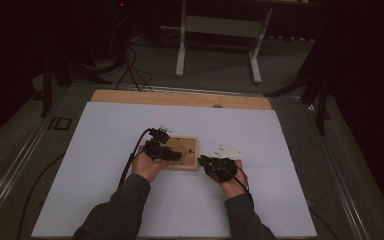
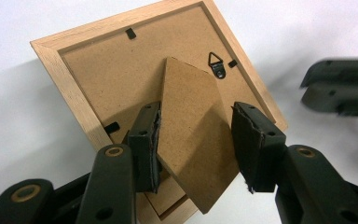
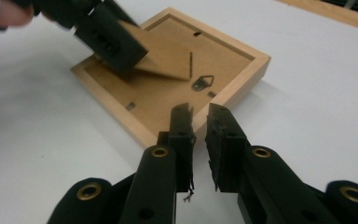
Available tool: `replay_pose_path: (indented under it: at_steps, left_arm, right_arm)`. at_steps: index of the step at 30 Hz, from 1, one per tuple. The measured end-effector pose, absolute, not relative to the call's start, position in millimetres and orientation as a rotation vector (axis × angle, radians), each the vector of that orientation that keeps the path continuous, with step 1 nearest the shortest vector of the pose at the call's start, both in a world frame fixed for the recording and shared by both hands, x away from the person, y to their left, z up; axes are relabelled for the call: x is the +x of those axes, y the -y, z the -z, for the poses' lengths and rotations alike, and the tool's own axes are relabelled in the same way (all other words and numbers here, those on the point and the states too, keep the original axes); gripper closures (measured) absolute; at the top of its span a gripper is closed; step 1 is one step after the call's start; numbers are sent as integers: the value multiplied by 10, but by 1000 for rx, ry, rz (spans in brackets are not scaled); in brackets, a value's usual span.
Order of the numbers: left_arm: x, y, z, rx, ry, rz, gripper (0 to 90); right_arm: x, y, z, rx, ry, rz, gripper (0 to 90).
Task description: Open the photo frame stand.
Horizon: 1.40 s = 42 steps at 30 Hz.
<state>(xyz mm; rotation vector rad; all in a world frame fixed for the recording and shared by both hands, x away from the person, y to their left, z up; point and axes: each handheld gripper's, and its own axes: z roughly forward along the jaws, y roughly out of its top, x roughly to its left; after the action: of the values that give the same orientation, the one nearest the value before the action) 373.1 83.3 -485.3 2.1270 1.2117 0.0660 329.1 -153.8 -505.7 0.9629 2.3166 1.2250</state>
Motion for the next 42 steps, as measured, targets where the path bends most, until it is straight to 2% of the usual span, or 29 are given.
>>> replay_pose_path:
  at_steps: [11,25,42]
  left_arm:
    - [3528,-781,4822,2143,-1133,-223,551]
    - [3290,-758,4863,2123,-1059,-382,550]
    - [3051,-710,4902,2115,-969,-550,550]
  right_arm:
    - [3324,1696,4868,986,-2277,-1271,738]
    - [3343,1685,4784,994,-2290,-1278,607]
    - [3486,1681,4544,989,-2299,-1298,565]
